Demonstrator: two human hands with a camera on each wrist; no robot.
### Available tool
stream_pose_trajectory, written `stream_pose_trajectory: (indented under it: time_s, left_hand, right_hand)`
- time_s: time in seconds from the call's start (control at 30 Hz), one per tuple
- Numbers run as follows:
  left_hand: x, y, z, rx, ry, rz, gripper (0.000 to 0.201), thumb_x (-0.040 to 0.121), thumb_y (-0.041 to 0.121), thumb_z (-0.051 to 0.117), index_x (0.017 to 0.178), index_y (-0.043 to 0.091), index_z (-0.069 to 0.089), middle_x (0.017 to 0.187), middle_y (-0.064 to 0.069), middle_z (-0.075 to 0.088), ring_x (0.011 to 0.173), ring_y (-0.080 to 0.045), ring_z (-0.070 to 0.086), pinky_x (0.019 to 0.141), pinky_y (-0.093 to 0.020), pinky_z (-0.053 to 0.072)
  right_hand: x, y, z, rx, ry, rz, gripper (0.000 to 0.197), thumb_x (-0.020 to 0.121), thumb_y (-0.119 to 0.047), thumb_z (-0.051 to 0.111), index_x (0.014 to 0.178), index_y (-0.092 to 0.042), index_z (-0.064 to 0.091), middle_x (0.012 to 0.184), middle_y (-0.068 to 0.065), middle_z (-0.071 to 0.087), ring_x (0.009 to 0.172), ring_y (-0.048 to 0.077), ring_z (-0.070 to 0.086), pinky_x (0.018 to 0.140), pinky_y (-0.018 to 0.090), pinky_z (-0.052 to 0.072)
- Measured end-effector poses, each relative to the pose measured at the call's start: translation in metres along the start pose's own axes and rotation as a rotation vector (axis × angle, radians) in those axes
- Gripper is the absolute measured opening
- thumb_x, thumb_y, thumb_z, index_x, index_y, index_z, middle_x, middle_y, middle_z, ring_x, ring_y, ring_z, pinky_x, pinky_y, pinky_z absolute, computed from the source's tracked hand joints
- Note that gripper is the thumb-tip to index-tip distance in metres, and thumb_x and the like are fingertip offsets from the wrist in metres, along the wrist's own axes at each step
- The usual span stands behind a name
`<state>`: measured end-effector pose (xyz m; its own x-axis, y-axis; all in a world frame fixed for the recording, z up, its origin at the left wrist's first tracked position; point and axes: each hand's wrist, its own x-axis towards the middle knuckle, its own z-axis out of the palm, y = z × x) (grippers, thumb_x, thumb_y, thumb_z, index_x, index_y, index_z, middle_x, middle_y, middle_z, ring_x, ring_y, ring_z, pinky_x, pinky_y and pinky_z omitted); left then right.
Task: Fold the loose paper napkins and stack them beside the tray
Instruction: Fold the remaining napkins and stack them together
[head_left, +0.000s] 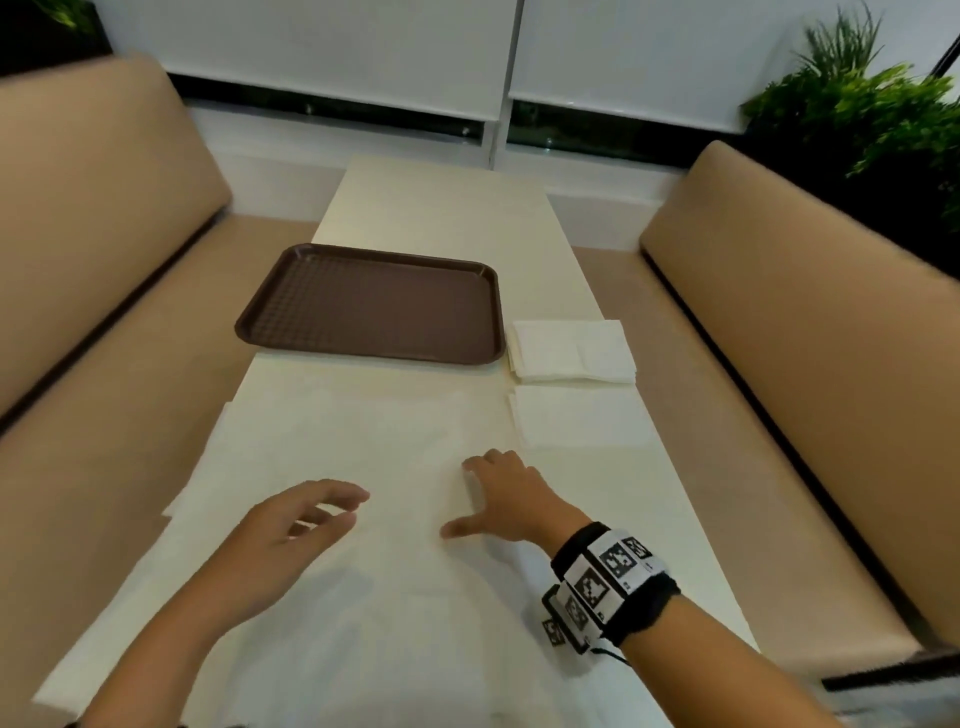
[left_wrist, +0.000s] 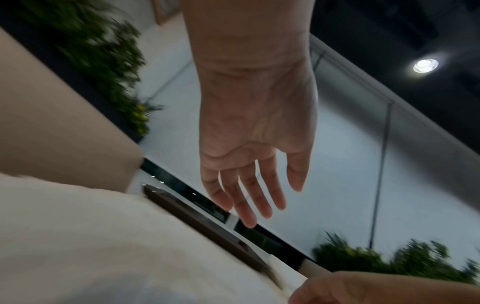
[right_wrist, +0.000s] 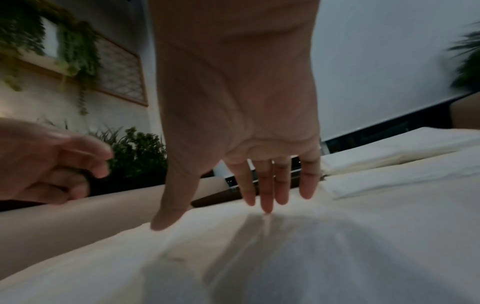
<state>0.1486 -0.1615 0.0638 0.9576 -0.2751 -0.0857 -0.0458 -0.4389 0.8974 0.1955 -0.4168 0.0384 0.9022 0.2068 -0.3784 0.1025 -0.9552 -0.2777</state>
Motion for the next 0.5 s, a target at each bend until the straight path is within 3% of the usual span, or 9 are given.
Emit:
stream_pose_trajectory:
  time_s: [0.07, 0.13, 0.23, 0.33, 0.4, 0.5]
  left_hand:
    - [-0.036, -0.020, -0.012, -0.023, 0.051, -0.048, 0.013, 0.089, 0.035, 0.061, 0.096, 0.042, 0.070, 0.102, 0.027, 0.066, 0.090, 0.002, 0.061, 0.080, -0.017, 0.044]
    - [-0.065, -0.037, -0.021, -0.052, 0.098, -0.086, 0.012, 0.085, 0.047, 0.065, 0.096, 0.047, 0.068, 0.101, 0.025, 0.067, 0.089, 0.001, 0.062, 0.080, -0.012, 0.045]
    - [-0.098, -0.059, -0.029, -0.069, 0.144, -0.109, 0.031, 0.089, 0.019, 0.064, 0.093, 0.050, 0.067, 0.099, 0.021, 0.070, 0.086, -0.002, 0.064, 0.076, -0.007, 0.043]
    - [-0.122, -0.070, -0.036, -0.085, 0.192, -0.134, 0.031, 0.087, 0.018, 0.067, 0.091, 0.049, 0.068, 0.097, 0.019, 0.070, 0.085, -0.006, 0.065, 0.075, -0.008, 0.045]
    - [-0.132, -0.075, -0.039, -0.122, 0.227, -0.143, 0.029, 0.085, 0.019, 0.068, 0.090, 0.047, 0.069, 0.096, 0.017, 0.071, 0.085, -0.009, 0.066, 0.075, -0.008, 0.045]
    - [-0.142, -0.072, -0.040, -0.157, 0.266, -0.176, 0.019, 0.072, 0.044, 0.067, 0.091, 0.045, 0.069, 0.097, 0.015, 0.070, 0.087, -0.014, 0.066, 0.076, -0.008, 0.045]
  right_hand:
    - [0.000, -0.015, 0.008, -0.076, 0.012, 0.020, 0.096, 0.064, -0.065, 0.073, 0.137, -0.013, 0.037, 0.130, 0.006, 0.043, 0.121, 0.026, 0.038, 0.100, 0.040, 0.035]
    - [0.000, -0.024, 0.014, -0.088, 0.017, 0.017, 0.093, 0.062, -0.059, 0.078, 0.132, -0.013, 0.039, 0.123, 0.007, 0.045, 0.115, 0.026, 0.042, 0.095, 0.039, 0.039]
    - [-0.001, -0.031, 0.019, -0.013, -0.003, 0.021, 0.082, 0.067, -0.046, 0.081, 0.129, -0.012, 0.040, 0.117, 0.008, 0.051, 0.106, 0.027, 0.051, 0.090, 0.039, 0.044]
    - [-0.003, -0.034, 0.027, 0.060, -0.018, 0.022, 0.064, 0.074, -0.034, 0.079, 0.123, -0.014, 0.044, 0.108, 0.009, 0.059, 0.094, 0.028, 0.057, 0.081, 0.039, 0.048]
    - [-0.006, -0.034, 0.032, 0.052, 0.001, -0.008, 0.054, 0.078, -0.030, 0.076, 0.121, -0.015, 0.046, 0.112, 0.008, 0.057, 0.099, 0.027, 0.056, 0.083, 0.038, 0.048]
    - [-0.009, -0.035, 0.031, -0.096, 0.091, -0.172, 0.062, 0.076, -0.030, 0.076, 0.129, -0.023, 0.044, 0.134, 0.003, 0.040, 0.119, 0.024, 0.041, 0.095, 0.036, 0.039]
